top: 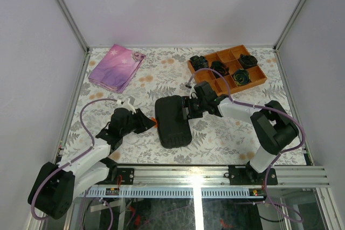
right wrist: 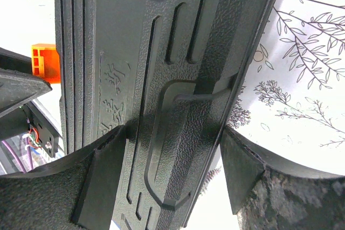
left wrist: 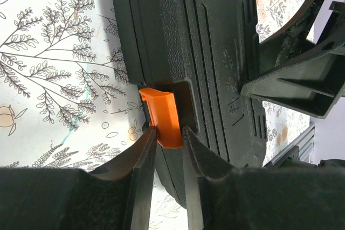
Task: Sort the tools into containers
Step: Close the storage box at the center of the board.
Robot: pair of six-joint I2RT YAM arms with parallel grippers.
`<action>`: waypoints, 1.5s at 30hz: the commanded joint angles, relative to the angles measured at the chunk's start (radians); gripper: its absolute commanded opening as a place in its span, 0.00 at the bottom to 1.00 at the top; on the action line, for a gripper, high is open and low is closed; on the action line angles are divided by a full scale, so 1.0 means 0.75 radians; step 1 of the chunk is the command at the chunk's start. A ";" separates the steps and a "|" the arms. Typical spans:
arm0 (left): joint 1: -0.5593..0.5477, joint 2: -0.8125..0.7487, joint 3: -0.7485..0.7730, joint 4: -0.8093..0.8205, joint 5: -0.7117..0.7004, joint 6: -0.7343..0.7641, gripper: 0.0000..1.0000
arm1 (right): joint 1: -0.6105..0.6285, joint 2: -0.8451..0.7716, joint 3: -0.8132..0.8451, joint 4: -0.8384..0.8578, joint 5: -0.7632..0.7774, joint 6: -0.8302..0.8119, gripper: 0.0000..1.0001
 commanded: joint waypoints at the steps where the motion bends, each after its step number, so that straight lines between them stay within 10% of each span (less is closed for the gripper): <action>1: -0.022 0.010 0.074 0.162 0.010 -0.025 0.23 | 0.019 0.107 -0.064 -0.156 0.094 -0.086 0.28; 45: -0.083 0.160 0.058 0.108 -0.113 -0.034 0.37 | 0.019 0.140 -0.054 -0.160 0.057 -0.093 0.26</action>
